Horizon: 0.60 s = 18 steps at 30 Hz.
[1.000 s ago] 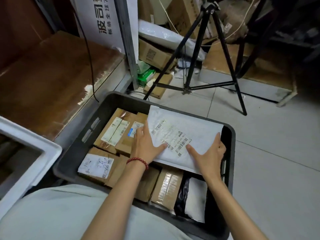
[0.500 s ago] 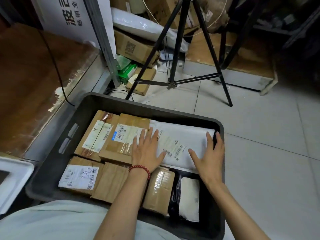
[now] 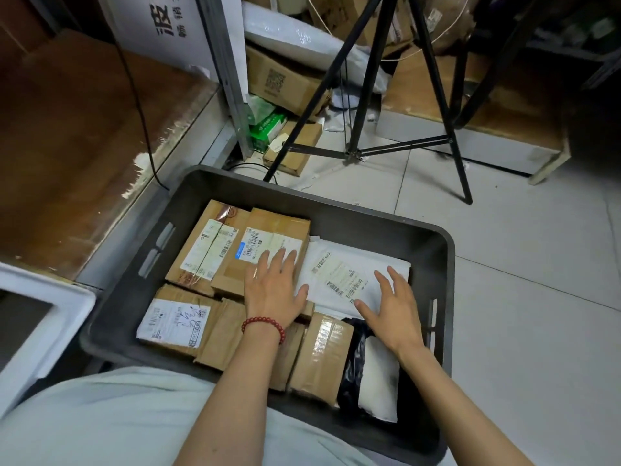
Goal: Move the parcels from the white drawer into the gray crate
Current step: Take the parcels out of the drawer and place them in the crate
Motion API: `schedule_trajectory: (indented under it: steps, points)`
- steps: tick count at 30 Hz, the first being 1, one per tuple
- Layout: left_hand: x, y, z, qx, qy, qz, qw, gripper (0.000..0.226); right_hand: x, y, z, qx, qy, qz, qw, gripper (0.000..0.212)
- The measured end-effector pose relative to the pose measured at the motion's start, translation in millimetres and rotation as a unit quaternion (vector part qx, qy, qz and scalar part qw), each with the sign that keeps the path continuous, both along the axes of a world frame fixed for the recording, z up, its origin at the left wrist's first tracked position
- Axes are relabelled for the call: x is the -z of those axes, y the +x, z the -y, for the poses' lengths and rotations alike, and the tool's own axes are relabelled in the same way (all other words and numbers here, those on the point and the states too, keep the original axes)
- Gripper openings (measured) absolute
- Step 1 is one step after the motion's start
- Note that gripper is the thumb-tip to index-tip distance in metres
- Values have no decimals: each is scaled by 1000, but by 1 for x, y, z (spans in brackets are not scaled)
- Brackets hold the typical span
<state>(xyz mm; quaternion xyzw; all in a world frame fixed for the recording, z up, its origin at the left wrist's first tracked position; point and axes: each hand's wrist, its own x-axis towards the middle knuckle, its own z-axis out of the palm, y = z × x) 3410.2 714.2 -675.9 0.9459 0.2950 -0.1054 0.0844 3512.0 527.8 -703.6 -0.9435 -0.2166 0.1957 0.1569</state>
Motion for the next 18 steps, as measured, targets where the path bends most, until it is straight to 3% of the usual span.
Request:
schedule_trajectory:
  steps: [11, 18]
  points:
    - [-68, -77, -61, -195, 66, 19, 978, 65, -62, -10, -83, -131, 67, 49, 988, 73]
    - [-152, -172, -91, -306, 144, 61, 939, 60, -137, -88, -167, -279, 184, 61, 940, 67]
